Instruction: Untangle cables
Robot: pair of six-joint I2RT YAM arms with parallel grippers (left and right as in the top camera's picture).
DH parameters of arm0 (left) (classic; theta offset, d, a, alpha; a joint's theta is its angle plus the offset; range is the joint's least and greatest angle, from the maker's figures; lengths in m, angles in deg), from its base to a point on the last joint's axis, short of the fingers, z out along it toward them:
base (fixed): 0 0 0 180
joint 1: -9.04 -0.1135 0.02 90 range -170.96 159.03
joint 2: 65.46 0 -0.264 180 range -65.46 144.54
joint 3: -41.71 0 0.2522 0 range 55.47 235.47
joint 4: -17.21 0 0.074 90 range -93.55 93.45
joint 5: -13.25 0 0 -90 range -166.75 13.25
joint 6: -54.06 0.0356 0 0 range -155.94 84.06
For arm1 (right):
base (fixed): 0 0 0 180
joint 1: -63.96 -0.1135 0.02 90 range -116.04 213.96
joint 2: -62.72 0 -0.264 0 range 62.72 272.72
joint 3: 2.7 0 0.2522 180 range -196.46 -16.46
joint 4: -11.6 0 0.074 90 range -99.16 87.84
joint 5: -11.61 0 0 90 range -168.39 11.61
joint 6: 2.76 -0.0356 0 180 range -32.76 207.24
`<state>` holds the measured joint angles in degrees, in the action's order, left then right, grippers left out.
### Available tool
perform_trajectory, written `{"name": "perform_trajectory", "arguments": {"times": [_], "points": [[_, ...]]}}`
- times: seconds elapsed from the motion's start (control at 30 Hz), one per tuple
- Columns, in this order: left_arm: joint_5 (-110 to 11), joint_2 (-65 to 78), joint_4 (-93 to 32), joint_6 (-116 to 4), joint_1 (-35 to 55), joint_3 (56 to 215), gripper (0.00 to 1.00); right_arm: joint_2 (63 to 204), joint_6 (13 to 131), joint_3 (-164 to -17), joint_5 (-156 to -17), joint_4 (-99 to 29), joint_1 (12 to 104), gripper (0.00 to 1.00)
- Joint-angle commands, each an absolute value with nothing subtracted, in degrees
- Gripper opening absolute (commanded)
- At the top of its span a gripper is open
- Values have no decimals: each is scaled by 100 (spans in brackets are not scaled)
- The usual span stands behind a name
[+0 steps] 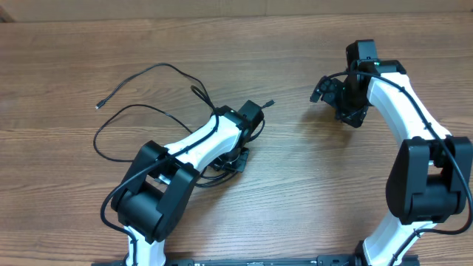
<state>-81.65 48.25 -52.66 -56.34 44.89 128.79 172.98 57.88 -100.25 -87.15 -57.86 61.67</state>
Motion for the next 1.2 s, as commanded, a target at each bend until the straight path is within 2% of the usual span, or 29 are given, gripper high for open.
{"name": "perform_trajectory", "arguments": {"times": [0.0,0.03,0.27,0.47,0.57,0.63,0.8,0.87,1.17], "points": [[-8115,4888,-5275,-5494,4469,12831,8,17304,5797,-10080,-8680,-5773,6167,100],[-8113,4884,-5315,-5359,4467,12860,4,17304,5797,-10080,-8677,-5773,6167,100],[-8111,4884,-5922,-5225,4426,13494,5,17304,5797,-10080,-8677,-5773,6167,100],[-7610,4886,-5909,-5221,4430,13614,18,17304,5797,-10080,-8680,-5773,6167,100],[-7560,4886,-5817,-5223,4434,13542,32,17304,5797,-10080,-8677,-5773,6167,100],[-7540,4886,-5647,-5273,4439,13402,34,17304,5797,-10080,-8677,-5773,6167,100],[-7523,4888,-5192,-5420,4434,12993,30,17304,5797,-10080,-8677,-5773,6167,100],[-7527,4888,-5183,-5418,4424,12973,25,17304,5797,-10080,-8680,-5773,6167,100],[-7584,4888,-5199,-5418,4343,12973,18,17304,5797,-10080,-8680,-5773,6167,100]]}}
